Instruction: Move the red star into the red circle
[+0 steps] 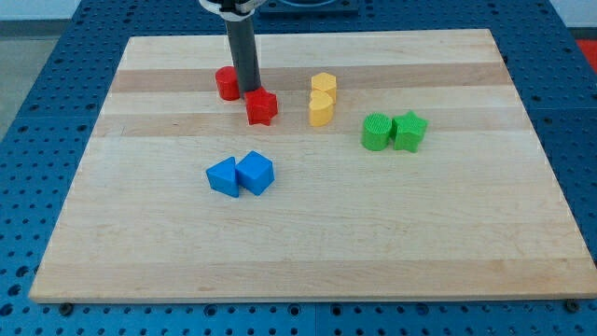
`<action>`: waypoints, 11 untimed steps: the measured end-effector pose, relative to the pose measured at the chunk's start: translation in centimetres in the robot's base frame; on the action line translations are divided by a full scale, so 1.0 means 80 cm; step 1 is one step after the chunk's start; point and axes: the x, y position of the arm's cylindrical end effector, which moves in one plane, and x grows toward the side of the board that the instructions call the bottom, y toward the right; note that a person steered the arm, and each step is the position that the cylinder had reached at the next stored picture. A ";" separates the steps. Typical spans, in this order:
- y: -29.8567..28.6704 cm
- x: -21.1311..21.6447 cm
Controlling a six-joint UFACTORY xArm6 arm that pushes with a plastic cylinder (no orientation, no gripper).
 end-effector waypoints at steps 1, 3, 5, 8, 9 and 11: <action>-0.039 0.007; -0.072 0.057; 0.005 0.092; 0.068 0.070; 0.052 0.048; -0.035 0.043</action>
